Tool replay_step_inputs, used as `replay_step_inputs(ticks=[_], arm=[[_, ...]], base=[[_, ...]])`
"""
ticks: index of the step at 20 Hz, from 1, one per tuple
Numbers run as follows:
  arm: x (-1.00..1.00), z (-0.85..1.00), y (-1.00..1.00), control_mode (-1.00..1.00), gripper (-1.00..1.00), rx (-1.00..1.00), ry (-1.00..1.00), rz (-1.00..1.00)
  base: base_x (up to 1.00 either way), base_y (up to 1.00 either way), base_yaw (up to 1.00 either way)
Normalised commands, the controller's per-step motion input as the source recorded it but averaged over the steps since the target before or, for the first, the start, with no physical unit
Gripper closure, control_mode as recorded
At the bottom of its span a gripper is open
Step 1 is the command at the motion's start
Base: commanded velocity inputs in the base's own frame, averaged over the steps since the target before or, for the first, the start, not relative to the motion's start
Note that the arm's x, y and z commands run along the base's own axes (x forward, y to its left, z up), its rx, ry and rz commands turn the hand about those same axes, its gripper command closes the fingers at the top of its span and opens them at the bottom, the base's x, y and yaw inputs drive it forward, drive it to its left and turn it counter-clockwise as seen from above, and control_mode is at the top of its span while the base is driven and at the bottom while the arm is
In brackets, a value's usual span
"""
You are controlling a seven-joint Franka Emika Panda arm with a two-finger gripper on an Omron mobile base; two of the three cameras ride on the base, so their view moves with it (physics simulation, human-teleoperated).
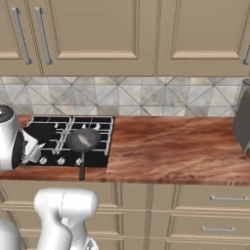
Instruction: Place both pans onto different burners. Then place the lemon and the fish on different pans.
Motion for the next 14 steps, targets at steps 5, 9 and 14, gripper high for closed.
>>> replay_step_inputs(ticks=[5,9,14], arm=[[0.00,0.00,0.00,1.00,1.00,0.00,0.00,0.00],[0.00,0.00,0.00,1.00,1.00,0.00,0.00,0.00],[0.19,0.00,0.07,-1.00,1.00,0.00,0.00,0.04]], base=[[0.11,0.21,0.08],[0.08,0.15,0.07],[0.04,0.02,0.01]])
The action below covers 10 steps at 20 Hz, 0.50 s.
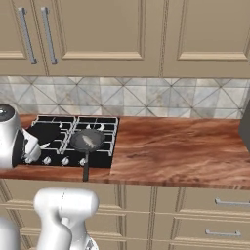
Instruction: Place both pans onto different burners. Then place the lemon and the fish on different pans.
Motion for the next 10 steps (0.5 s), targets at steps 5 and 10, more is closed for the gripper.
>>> replay_step_inputs(ticks=[5,10], arm=[[0.21,0.00,0.21,-1.00,1.00,-0.03,-0.07,0.05],[0.25,0.05,0.23,-1.00,1.00,-0.01,-0.07,0.04]], base=[[0.00,0.00,0.00],[0.00,0.00,0.00]])
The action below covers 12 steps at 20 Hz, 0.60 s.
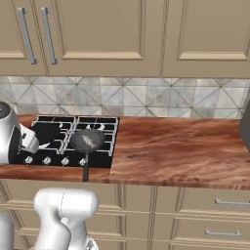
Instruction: Place both pans onto different burners. Then place the lemon and the fish on different pans.
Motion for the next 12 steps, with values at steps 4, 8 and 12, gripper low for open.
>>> replay_step_inputs(ticks=[4,8,12], arm=[[0.41,0.15,0.18,-1.00,1.00,-0.01,-0.04,0.03],[0.57,0.02,0.23,-1.00,1.00,0.00,-0.02,0.02],[0.65,-0.08,0.23,-1.00,1.00,0.00,-0.01,0.00]], base=[[0.00,0.00,0.00],[0.00,0.00,0.00],[0.00,0.00,0.00]])
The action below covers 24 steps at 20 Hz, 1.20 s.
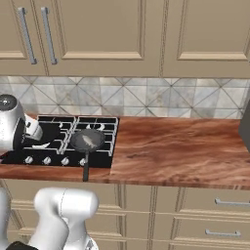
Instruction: Place both pans onto different burners. Then place the lemon and the fish on different pans.
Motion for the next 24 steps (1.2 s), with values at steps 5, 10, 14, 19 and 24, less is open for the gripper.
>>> replay_step_inputs(ticks=[5,10,14,19,24], arm=[[0.65,-0.13,0.26,-1.00,1.00,-0.01,-0.01,0.00],[0.52,-0.30,0.27,-1.00,1.00,-0.03,0.00,0.00],[0.46,-0.30,0.26,-1.00,1.00,-0.05,0.00,0.00],[0.32,-0.07,0.17,-1.00,1.00,-0.04,0.00,0.00],[0.39,-0.17,0.20,-1.00,1.00,-0.03,0.00,0.00]], base=[[0.00,0.00,0.00],[0.00,0.00,0.00],[0.00,0.00,0.00],[0.00,0.00,0.00],[0.00,0.00,0.00]])
